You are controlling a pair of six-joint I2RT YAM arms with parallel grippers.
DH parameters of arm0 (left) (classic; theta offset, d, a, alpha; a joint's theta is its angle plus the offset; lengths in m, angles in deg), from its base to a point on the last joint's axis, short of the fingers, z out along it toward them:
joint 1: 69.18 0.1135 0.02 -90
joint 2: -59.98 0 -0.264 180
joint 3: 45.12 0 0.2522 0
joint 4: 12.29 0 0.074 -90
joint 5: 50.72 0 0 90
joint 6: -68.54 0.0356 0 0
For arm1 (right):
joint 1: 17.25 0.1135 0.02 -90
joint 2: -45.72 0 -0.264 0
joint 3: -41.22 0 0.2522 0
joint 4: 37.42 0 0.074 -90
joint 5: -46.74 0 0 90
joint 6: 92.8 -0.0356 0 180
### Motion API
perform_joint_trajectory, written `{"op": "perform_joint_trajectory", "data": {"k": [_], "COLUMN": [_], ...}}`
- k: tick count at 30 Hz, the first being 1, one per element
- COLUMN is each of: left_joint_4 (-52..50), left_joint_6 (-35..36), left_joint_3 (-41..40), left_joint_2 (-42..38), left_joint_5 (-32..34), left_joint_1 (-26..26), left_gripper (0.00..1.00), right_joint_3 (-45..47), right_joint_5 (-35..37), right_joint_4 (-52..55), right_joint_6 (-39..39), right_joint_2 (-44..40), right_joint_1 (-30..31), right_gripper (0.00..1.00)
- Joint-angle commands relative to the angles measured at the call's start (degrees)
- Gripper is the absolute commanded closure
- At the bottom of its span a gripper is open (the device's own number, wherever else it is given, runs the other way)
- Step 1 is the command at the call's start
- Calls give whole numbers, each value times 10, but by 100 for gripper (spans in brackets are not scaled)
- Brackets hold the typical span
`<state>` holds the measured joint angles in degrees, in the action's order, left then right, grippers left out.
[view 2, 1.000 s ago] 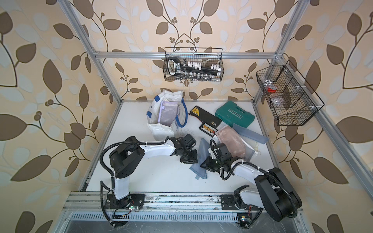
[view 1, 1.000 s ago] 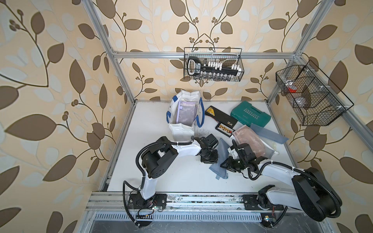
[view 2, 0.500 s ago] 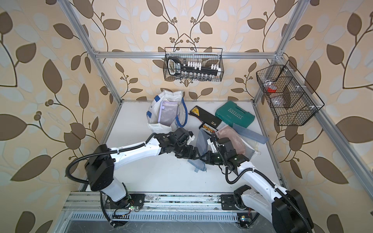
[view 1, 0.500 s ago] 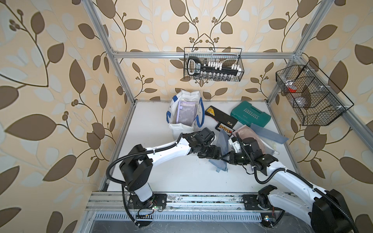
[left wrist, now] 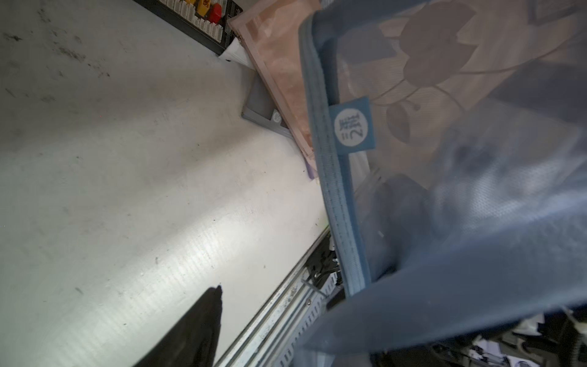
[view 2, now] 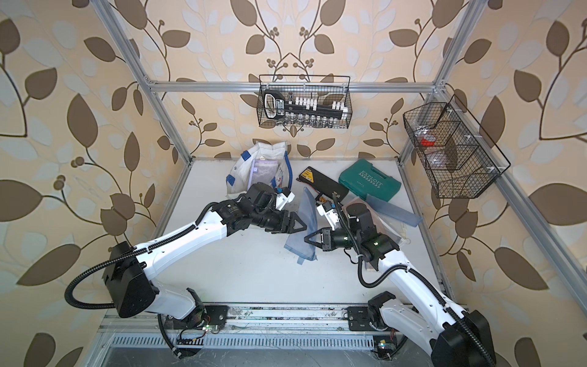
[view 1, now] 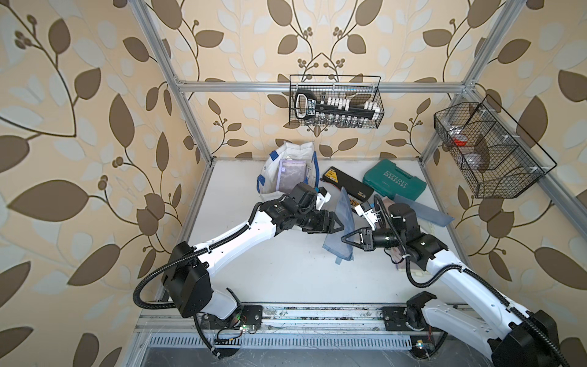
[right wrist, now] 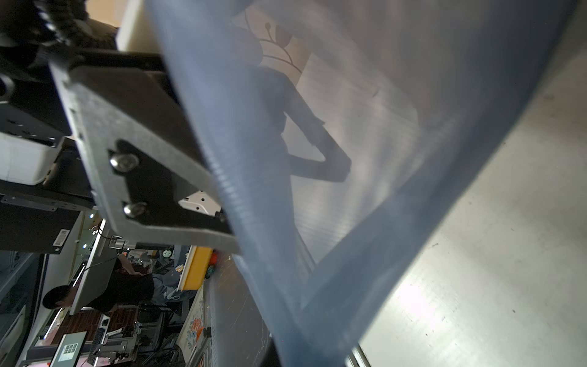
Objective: Put the pencil pouch into the canvas bag
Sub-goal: Pick up the pencil pouch from the center of the board.
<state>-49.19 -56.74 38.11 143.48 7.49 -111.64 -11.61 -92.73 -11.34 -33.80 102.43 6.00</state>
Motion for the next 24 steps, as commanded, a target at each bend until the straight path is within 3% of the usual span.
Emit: {"op": "perform_joint_trajectory", "data": {"k": [1, 6, 8, 9, 13, 16, 20, 24], "left_joint_4": [55, 66, 48, 35, -33, -88, -183, -228], "left_joint_6": [-15, -16, -7, -1, 23, 45, 86, 126], "left_joint_3": [12, 18, 33, 42, 95, 150, 243, 326], "left_joint_2": [-25, -40, -42, -43, -61, -63, -40, 4], "left_joint_5": [-32, -44, -47, -45, 23, 74, 115, 129], "left_joint_1": [-2, -2, -2, -2, -1, 14, 70, 146], "left_gripper": [53, 83, 95, 99, 100, 100, 100, 100], "right_joint_3": [-19, -34, -43, -49, -80, -110, -160, -212], "right_joint_5": [-30, -10, 2, 13, 68, 104, 157, 190], "right_joint_4": [-10, 1, 13, 20, 55, 86, 145, 206], "right_joint_6": [13, 15, 17, 15, 15, 26, 42, 53], "right_joint_2": [10, 17, 18, 16, -1, -8, 8, 26], "right_joint_1": [3, 4, 4, 3, 3, -3, -26, -88], "right_gripper": [100, 99, 92, 84, 42, 19, 1, 0]}}
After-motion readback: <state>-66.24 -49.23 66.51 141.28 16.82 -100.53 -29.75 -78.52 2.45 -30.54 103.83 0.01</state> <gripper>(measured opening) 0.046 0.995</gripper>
